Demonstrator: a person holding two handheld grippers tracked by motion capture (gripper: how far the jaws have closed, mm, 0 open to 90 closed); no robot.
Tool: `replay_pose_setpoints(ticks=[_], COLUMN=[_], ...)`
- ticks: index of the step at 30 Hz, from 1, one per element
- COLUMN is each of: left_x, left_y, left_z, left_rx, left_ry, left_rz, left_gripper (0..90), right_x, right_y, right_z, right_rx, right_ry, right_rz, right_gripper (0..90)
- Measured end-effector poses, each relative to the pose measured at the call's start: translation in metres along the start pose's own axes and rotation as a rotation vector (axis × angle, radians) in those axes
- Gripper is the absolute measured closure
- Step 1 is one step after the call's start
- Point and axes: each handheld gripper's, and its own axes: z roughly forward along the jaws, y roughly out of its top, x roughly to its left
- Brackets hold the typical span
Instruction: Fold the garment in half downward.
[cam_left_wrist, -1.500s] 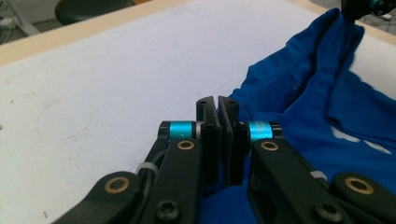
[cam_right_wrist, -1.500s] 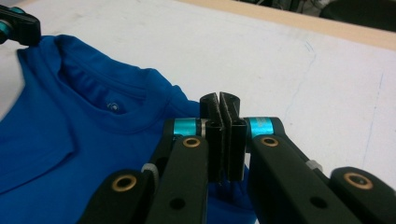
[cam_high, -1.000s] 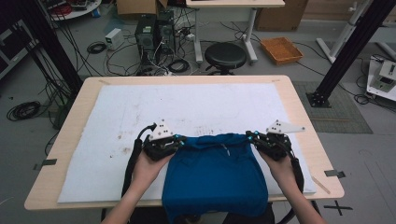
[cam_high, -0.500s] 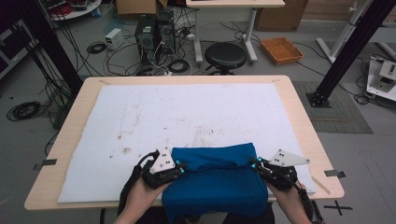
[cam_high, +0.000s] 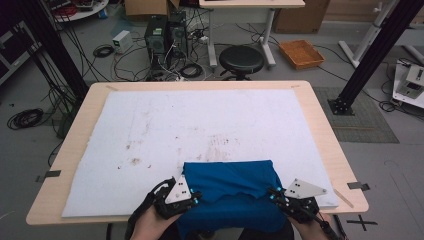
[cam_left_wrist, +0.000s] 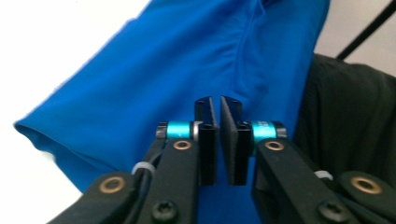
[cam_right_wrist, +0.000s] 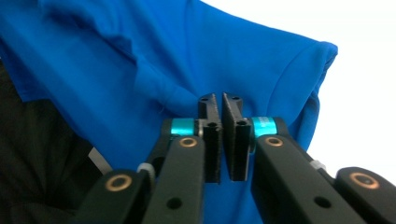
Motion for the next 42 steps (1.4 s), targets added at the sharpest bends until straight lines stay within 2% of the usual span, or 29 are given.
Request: replay_pose_setpoints(ticks=[3, 5, 6, 8, 9, 11, 14, 16, 18, 19, 21, 23, 27, 30, 33, 35, 37, 39, 41, 42], left_x=[-0.003, -0.001, 0.002, 0.015, 0.023, 0.040, 0.068, 0.083, 0.093, 0.095, 0.096, 0.094, 0.092, 0.094, 0.099, 0.102, 0.103, 0.102, 0.100, 0.099], left_y=[-0.002, -0.001, 0.001, 0.005, 0.007, 0.011, 0.013, 0.011, 0.008, 0.006, 0.002, 0.001, 0.001, 0.001, 0.000, -0.001, -0.001, -0.002, -0.002, -0.003], left_z=[-0.002, -0.004, -0.005, -0.005, -0.004, -0.001, 0.007, 0.015, 0.023, 0.026, 0.031, 0.032, 0.030, 0.024, 0.020, 0.020, 0.022, 0.026, 0.029, 0.029], left_rx=[0.004, -0.011, -0.021, -0.057, -0.078, -0.106, -0.117, -0.085, -0.055, -0.029, -0.002, 0.005, 0.004, -0.019, -0.043, -0.057, -0.041, -0.014, 0.016, 0.013], left_ry=[-0.014, 0.004, 0.020, 0.060, 0.076, 0.123, 0.172, 0.188, 0.179, 0.179, 0.179, 0.182, 0.190, 0.220, 0.214, 0.206, 0.190, 0.172, 0.167, 0.154], left_rz=[-0.016, -0.016, -0.023, -0.071, -0.100, -0.146, -0.244, -0.299, -0.342, -0.355, -0.354, -0.349, -0.349, -0.364, -0.397, -0.420, -0.423, -0.431, -0.434, -0.439], left_gripper=[77.1, 74.6, 73.0, 67.5, 67.1, 63.4, 61.1, 59.9, 61.1, 64.1, 70.9, 75.0, 75.6, 69.0, 62.0, 56.3, 52.8, 52.2, 52.8, 55.4], right_x=[-0.004, -0.012, -0.018, -0.033, -0.041, -0.058, -0.077, -0.084, -0.086, -0.085, -0.084, -0.085, -0.087, -0.086, -0.089, -0.093, -0.096, -0.098, -0.097, -0.096], right_y=[0.002, 0.006, 0.009, 0.016, 0.019, 0.026, 0.033, 0.034, 0.033, 0.033, 0.031, 0.030, 0.029, 0.027, 0.028, 0.028, 0.028, 0.028, 0.026, 0.025], right_z=[-0.004, -0.006, -0.006, -0.003, 0.000, 0.009, 0.026, 0.039, 0.048, 0.051, 0.053, 0.052, 0.048, 0.045, 0.041, 0.041, 0.044, 0.051, 0.056, 0.058], right_rx=[-0.021, -0.044, -0.056, -0.084, -0.096, -0.108, -0.095, -0.064, -0.037, -0.027, -0.015, -0.017, -0.025, -0.034, -0.054, -0.065, -0.060, -0.027, -0.002, 0.008], right_ry=[-0.012, -0.035, -0.039, -0.053, -0.054, -0.037, -0.017, 0.018, 0.042, 0.039, 0.024, 0.010, -0.002, -0.011, -0.032, -0.034, -0.017, 0.008, 0.041, 0.049], right_rz=[0.016, 0.043, 0.070, 0.137, 0.178, 0.261, 0.322, 0.362, 0.364, 0.342, 0.323, 0.326, 0.332, 0.328, 0.334, 0.364, 0.393, 0.413, 0.415, 0.408], right_gripper=[78.7, 74.8, 73.0, 66.1, 65.6, 63.1, 60.9, 61.5, 75.4, 80.6, 85.3, 85.5, 85.2, 82.9, 71.7, 61.6, 59.6, 57.5, 61.2, 66.0])
